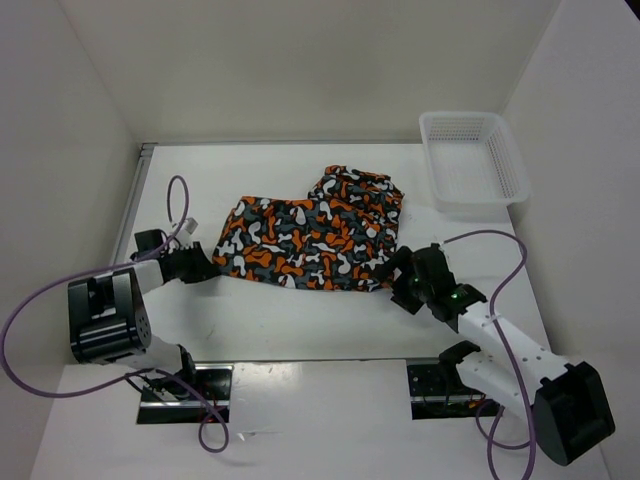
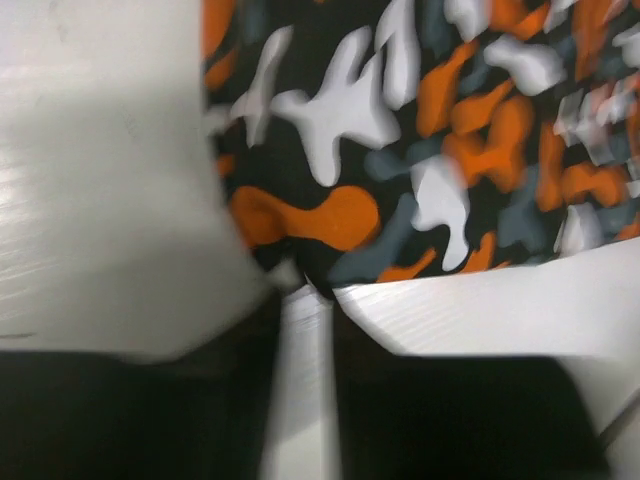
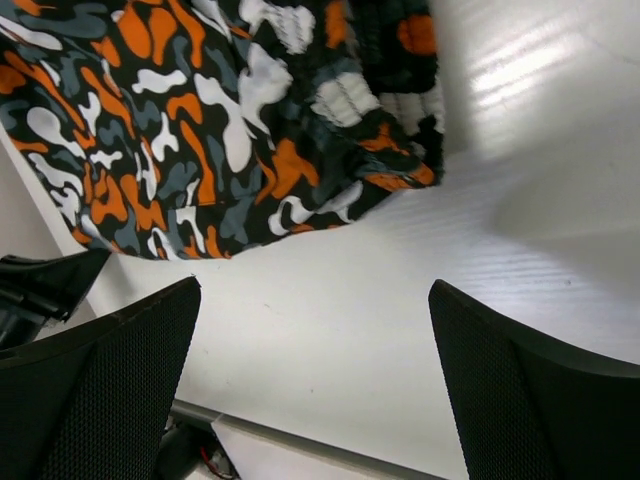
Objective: Fold and stack the shorts
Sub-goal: Flatten the shorts out
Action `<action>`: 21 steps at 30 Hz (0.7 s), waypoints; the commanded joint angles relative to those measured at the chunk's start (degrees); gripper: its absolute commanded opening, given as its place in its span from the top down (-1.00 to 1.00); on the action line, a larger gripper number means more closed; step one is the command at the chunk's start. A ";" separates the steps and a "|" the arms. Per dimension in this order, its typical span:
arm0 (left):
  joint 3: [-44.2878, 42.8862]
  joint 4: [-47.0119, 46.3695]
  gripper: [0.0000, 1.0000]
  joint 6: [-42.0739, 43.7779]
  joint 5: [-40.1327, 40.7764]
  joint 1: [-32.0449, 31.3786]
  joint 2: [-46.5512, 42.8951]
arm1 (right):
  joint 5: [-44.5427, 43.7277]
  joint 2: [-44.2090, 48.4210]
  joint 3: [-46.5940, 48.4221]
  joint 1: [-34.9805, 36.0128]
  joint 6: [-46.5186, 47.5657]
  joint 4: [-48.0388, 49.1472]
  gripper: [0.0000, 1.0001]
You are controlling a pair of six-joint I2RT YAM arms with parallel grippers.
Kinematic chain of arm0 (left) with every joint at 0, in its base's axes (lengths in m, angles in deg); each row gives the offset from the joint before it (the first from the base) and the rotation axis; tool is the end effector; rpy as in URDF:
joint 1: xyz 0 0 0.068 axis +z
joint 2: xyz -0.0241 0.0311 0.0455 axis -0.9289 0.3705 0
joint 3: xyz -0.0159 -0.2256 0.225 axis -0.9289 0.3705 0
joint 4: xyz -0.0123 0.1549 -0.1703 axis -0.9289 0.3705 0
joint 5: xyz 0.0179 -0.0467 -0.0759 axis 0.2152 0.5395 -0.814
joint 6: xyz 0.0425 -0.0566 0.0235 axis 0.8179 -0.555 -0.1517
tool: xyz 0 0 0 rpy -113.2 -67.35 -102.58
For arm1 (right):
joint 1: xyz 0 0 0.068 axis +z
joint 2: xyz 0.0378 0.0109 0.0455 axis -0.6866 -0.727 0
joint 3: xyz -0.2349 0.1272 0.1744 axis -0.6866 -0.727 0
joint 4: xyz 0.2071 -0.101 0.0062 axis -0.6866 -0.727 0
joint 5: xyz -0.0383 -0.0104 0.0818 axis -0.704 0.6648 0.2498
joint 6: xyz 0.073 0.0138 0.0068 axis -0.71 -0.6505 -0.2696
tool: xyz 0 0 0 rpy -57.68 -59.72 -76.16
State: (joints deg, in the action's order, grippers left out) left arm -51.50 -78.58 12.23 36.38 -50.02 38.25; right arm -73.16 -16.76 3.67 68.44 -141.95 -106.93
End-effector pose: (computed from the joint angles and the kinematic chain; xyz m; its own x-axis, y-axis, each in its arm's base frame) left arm 0.2394 0.0378 0.1919 -0.7575 -0.2690 -0.5948 0.0958 0.8555 -0.5089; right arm 0.1231 0.0584 0.2154 -0.6714 0.6711 -0.3145 0.3717 0.6721 0.6404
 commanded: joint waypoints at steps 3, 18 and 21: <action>-1.66 5.54 1.00 1.34 5.08 -0.22 5.42 | 1.00 1.07 -2.06 -1.61 -2.48 2.60 -0.98; -5.89 9.58 1.00 1.34 4.55 -0.22 2.09 | -2.68 -20.91 -0.13 -2.23 -8.89 15.61 -0.27; -6.42 9.59 1.00 1.34 4.55 -0.22 1.56 | -4.62 -21.44 0.48 -2.23 -9.94 14.82 -0.18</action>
State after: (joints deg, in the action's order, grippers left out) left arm -56.44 -70.82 11.93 39.33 -50.28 41.29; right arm -72.88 -36.96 3.65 66.45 -150.85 -92.25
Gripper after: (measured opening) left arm 0.001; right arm 0.595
